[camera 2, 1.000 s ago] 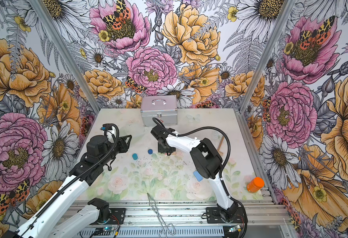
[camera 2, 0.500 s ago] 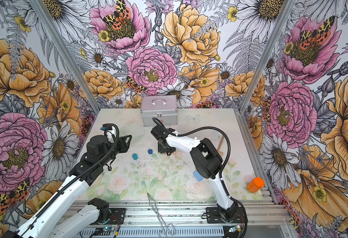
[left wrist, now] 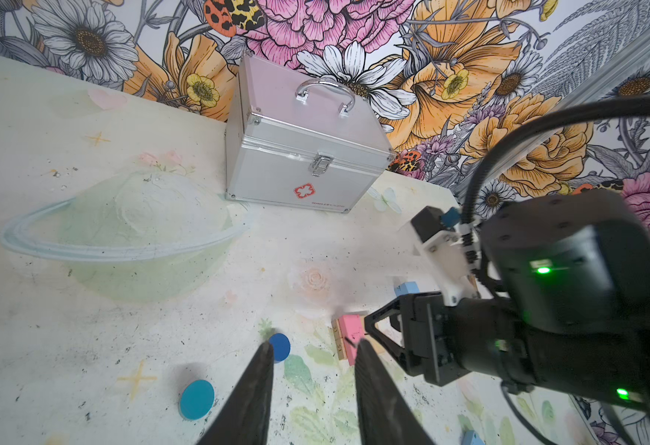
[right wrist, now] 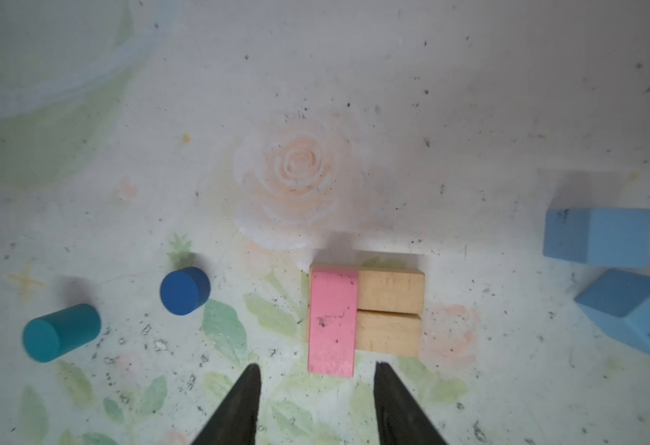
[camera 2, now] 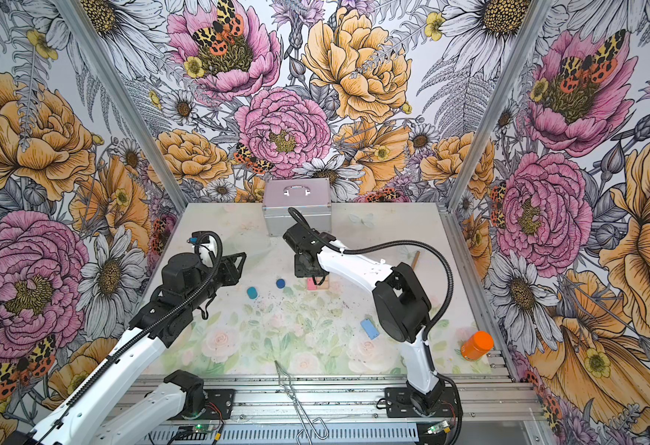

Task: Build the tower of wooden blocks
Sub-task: 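Open the right gripper and lift it off the pink bar, then move the right gripper to the light-blue bar and grasp it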

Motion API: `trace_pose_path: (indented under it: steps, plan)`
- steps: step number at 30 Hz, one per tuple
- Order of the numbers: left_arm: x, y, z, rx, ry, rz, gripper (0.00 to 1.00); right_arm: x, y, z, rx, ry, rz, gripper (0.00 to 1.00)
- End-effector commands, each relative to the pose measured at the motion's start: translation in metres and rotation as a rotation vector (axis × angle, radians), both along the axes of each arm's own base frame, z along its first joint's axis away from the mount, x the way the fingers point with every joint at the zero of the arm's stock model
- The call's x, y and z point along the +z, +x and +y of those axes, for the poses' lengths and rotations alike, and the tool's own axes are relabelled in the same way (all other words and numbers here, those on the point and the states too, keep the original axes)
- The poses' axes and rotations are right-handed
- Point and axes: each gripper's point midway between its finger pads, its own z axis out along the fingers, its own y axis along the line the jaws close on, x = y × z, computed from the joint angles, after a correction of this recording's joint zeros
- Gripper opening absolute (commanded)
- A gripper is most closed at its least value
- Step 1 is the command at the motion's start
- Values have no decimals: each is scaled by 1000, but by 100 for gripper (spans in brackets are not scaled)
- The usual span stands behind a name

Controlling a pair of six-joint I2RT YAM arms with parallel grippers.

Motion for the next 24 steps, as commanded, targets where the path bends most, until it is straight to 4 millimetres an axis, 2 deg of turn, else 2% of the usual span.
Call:
trace_pose_path:
  steps: [1, 3, 5, 8, 11, 17, 24]
  plan:
    - [3, -1, 2, 5, 1, -17, 37, 42, -4, -25, 17, 15, -83, 52]
    - [3, -1, 3, 6, 1, -19, 37, 45, -14, -45, 22, 1, -81, 55]
    - [2, -1, 2, 6, 3, -16, 37, 38, -28, -72, 11, -15, -53, 55]
    - [2, -1, 2, 8, 7, -16, 37, 22, -52, -112, -33, -36, -8, 53]
    - [0, 0, 2, 9, 10, -9, 37, 1, -79, -135, -42, -62, 44, 51]
    - [-5, 2, 2, 10, 18, 7, 37, -42, -121, -155, -18, -103, 168, 51]
    - [-5, 1, 3, 16, 24, 4, 37, -69, -146, -166, -5, -128, 245, 53]
